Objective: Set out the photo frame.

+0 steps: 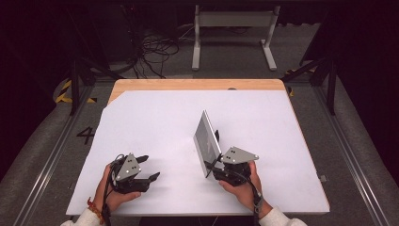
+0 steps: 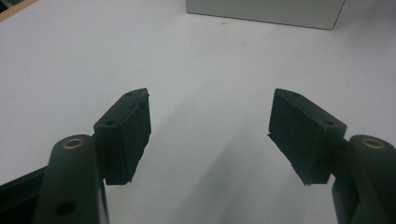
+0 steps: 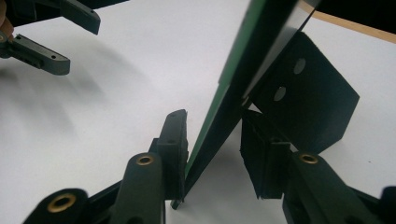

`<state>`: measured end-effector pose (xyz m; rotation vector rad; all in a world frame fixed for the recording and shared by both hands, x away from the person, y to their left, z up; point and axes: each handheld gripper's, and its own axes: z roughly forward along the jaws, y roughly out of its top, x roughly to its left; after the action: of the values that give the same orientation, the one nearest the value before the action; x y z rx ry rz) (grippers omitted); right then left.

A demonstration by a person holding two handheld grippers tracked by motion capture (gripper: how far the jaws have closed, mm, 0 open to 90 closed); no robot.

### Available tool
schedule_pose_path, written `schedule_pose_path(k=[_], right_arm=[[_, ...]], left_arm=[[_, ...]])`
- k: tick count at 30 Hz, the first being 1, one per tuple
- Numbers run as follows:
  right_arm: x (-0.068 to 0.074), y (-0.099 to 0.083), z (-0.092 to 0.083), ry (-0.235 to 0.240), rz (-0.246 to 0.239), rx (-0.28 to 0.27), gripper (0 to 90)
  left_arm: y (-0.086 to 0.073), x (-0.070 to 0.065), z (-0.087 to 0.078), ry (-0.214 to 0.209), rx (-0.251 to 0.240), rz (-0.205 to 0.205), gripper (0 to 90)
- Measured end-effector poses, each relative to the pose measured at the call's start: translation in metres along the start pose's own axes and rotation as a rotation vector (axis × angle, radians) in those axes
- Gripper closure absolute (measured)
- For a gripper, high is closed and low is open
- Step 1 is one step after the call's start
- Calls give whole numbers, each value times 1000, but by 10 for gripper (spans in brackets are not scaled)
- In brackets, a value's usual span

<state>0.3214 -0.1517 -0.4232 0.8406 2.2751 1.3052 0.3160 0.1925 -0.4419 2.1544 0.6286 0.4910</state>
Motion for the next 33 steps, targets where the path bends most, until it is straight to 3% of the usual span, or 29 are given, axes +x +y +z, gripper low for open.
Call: schedule_pose_path(k=[13, 26, 29, 31, 33], right_arm=[[-15, -4, -9, 55, 1, 14, 681], [-33, -7, -20, 99, 4, 34, 741], [-35, -8, -22, 96, 4, 34, 748], [-35, -8, -23, 99, -1, 35, 750], [-37, -8, -23, 109, 5, 35, 754]], left_arm=[[12, -6, 21, -54, 13, 18, 257], [39, 5, 60, -121, 24, 7, 186], [48, 8, 71, -144, 27, 11, 172], [53, 10, 78, -137, 41, 33, 162], [55, 15, 85, -151, 43, 10, 155]])
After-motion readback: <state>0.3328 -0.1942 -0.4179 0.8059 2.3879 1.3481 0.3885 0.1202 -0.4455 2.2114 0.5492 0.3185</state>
